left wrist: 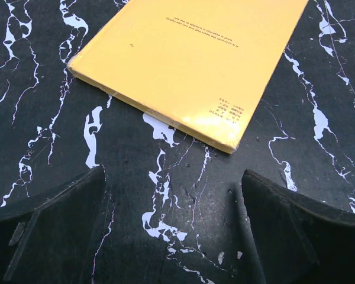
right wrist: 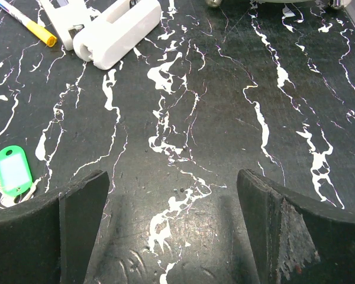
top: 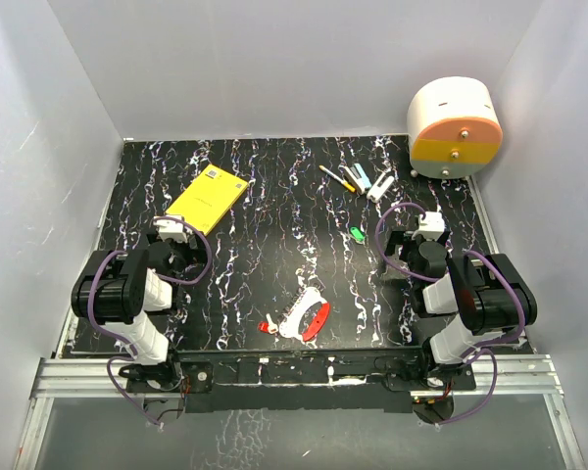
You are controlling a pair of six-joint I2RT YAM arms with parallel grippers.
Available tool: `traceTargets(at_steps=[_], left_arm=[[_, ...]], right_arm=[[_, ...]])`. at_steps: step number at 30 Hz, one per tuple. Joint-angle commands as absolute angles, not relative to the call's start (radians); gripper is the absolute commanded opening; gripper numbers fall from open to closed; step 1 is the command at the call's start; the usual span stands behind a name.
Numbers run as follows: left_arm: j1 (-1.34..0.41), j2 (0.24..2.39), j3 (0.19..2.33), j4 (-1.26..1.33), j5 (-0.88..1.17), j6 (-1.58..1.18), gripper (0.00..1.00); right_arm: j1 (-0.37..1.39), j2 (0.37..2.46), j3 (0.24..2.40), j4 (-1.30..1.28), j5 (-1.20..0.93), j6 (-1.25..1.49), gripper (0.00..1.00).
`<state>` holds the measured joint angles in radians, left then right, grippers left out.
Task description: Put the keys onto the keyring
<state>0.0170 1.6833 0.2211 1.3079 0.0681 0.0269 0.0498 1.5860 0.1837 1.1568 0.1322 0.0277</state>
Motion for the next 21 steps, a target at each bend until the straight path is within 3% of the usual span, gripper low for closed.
traceTargets(at_steps=[1,21], left_arm=[[0.021,1.675,0.238,1.321,0.078,0.030,0.97],[0.021,1.674,0.237,1.322,0.077,0.030,0.97]], right_arm=[[0.044,1.588,0.207,1.265,0.120,0.032,0.99],[0.040,1.587,0.206,1.261,0.111,0.035,0.99]])
